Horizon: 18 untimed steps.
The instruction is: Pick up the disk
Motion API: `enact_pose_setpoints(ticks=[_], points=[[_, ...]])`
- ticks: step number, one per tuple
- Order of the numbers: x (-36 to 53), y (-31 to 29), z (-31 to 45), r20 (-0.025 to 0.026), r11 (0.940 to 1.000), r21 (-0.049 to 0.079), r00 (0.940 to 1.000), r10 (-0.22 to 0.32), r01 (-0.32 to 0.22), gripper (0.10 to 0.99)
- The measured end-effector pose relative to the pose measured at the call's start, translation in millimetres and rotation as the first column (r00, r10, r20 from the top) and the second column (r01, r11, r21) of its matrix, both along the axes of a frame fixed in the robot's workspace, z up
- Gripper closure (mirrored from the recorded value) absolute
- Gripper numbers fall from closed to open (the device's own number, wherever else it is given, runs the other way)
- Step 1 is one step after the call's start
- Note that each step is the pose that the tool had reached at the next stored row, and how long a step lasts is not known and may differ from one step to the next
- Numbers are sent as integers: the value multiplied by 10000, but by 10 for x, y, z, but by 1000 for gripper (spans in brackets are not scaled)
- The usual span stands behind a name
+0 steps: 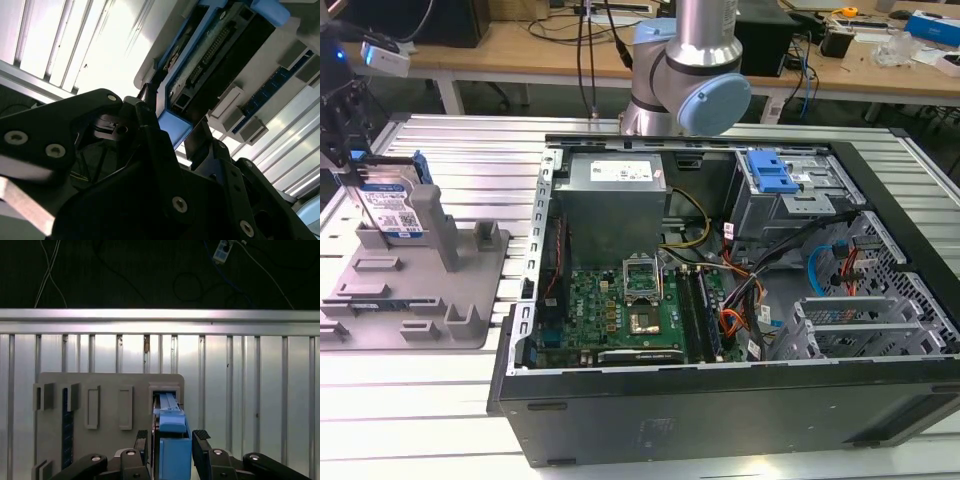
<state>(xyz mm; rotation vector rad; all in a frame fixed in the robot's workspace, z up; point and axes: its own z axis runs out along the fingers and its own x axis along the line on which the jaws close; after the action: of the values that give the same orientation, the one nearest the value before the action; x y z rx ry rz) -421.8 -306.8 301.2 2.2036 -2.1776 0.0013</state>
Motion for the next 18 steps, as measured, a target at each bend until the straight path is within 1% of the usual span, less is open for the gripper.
enact_pose_setpoints(ticks=[4,5,6,18], points=[[-3,0,-11,0,10000,0,10000,0,0,604],[-4,0,-12,0,10000,-1,10000,0,0,620],[-4,0,-13,0,10000,0,10000,1,-1,718],[-4,-15,-21,1,10000,0,10000,0,0,718]])
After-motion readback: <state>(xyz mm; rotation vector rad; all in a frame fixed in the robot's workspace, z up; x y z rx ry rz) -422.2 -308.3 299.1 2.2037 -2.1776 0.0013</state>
